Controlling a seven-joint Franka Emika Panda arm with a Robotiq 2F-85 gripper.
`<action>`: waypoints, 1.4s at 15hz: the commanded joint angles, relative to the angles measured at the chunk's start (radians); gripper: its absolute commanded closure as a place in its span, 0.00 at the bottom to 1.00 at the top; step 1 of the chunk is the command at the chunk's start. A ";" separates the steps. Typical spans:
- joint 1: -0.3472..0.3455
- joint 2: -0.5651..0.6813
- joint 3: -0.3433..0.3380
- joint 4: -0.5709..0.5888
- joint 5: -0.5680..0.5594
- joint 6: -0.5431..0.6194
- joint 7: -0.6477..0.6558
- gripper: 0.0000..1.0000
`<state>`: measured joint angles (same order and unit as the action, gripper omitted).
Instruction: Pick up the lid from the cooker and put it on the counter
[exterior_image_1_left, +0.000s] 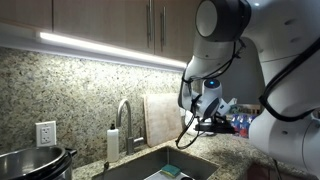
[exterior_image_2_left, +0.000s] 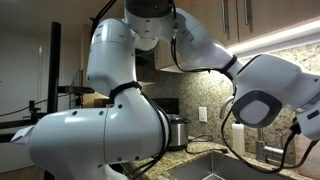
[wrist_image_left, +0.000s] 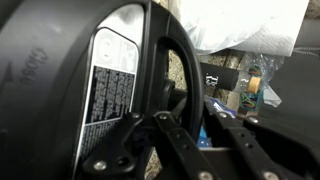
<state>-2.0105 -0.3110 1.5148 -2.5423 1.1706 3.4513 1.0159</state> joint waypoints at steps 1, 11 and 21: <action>-0.150 -0.121 0.132 0.040 -0.016 0.016 0.139 0.92; -0.483 -0.321 0.407 0.117 -0.005 0.029 0.269 0.92; -0.601 -0.515 0.513 0.180 0.014 -0.014 0.345 0.93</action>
<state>-2.6111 -0.7641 2.0188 -2.3804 1.1734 3.4178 1.3145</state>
